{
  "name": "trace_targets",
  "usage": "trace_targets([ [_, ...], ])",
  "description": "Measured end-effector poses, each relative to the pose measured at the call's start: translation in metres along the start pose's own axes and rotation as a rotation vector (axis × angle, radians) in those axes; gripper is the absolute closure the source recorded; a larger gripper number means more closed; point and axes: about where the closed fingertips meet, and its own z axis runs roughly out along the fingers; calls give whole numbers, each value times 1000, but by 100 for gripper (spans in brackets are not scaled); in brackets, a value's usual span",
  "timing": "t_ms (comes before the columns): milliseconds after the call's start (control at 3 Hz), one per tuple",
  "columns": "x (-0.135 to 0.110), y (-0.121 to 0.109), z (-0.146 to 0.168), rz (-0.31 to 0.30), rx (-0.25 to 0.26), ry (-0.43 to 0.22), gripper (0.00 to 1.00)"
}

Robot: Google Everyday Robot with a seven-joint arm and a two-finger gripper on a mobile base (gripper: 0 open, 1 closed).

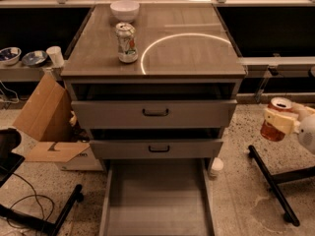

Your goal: Place coke can into bottom drawer

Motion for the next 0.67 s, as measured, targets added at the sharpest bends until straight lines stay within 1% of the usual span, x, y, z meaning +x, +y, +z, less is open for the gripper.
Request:
trace_targets([
  [333,3,7,1,-22,17,15,100],
  [667,43,16,0,-3,30,60,100],
])
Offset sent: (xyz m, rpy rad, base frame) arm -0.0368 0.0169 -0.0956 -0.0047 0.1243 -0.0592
